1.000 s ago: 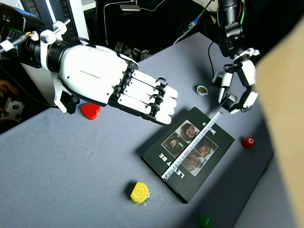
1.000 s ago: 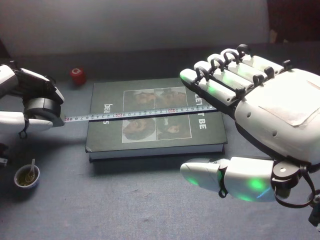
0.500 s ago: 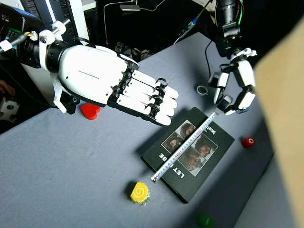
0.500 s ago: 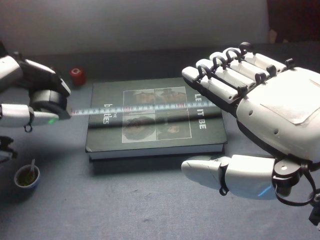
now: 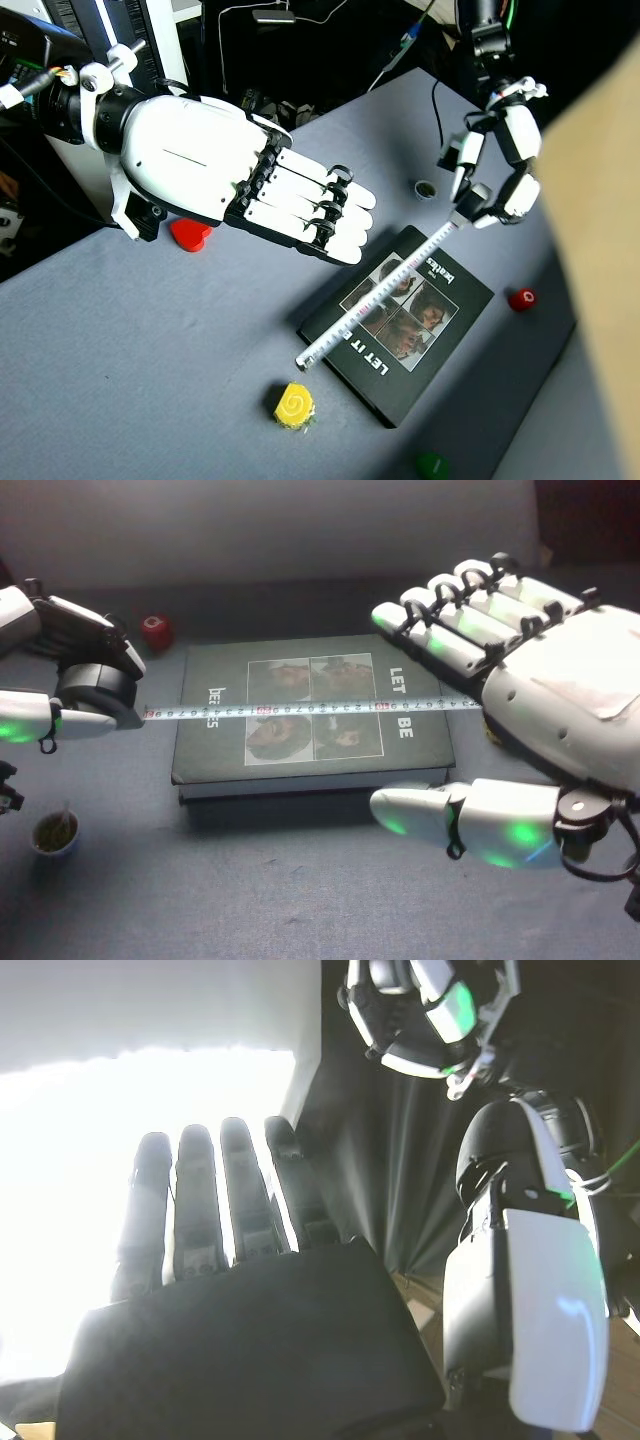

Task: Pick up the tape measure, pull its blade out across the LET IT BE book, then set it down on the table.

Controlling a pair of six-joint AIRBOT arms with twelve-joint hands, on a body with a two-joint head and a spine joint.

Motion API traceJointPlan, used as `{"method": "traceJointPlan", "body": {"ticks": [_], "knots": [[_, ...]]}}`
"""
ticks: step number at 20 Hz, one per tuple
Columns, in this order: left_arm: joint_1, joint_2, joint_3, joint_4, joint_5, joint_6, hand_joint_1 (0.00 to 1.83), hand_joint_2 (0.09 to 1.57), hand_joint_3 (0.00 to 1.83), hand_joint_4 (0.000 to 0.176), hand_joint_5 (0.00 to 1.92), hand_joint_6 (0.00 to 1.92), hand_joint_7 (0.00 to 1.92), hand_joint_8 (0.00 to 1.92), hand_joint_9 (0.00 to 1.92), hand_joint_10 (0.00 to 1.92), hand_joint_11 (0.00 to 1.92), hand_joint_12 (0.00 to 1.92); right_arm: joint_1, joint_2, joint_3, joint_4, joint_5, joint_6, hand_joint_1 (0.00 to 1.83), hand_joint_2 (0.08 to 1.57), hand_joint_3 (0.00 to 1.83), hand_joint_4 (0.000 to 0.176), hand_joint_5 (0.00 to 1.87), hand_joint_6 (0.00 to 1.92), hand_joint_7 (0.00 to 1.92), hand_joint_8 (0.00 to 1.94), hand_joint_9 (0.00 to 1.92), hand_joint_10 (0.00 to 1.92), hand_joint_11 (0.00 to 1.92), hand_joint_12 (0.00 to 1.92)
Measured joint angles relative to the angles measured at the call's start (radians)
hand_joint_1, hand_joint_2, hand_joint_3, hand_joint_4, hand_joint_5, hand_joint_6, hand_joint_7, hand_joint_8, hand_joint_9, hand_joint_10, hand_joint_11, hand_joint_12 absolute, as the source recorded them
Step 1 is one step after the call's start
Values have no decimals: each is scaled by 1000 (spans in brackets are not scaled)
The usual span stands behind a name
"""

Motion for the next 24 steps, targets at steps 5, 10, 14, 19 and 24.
{"method": "traceJointPlan", "body": {"ticks": [5, 10, 14, 19, 24], "knots": [[28, 59, -61, 4, -4, -1, 1383, 1087, 0, 0, 999, 812, 1061, 853, 951, 1168, 851, 1006, 6, 8, 13, -14, 5, 16, 50, 1076, 8, 0, 0, 0, 0, 0, 0, 0, 25, 13], [64, 79, -121, 3, -13, 0, 1382, 1089, 0, 0, 1004, 803, 1049, 880, 947, 1174, 886, 1017, 6, 9, 22, -18, 3, 19, 49, 1074, 6, 0, 0, 0, 0, 0, 0, 0, 25, 15], [102, 78, -166, -41, -37, 23, 1383, 1089, 0, 0, 987, 798, 1057, 872, 955, 1179, 884, 1017, 6, 10, 32, -16, -13, 56, 49, 1076, 7, 0, 0, 0, 0, 0, 0, 0, 23, 17], [163, 70, -190, -47, -65, 34, 1383, 1088, 0, 0, 996, 799, 1044, 884, 966, 1161, 890, 1022, 6, 10, 42, -21, -39, 86, 47, 1076, 6, 0, 0, 0, 0, 0, 0, 0, 21, 19], [188, 43, -199, -64, -98, 63, 1383, 1091, 0, 0, 985, 805, 1036, 905, 957, 1174, 890, 1014, 3, 10, 42, -29, -53, 89, 49, 1073, 4, 0, 0, 0, 0, 0, 0, 0, 21, 23]]}}
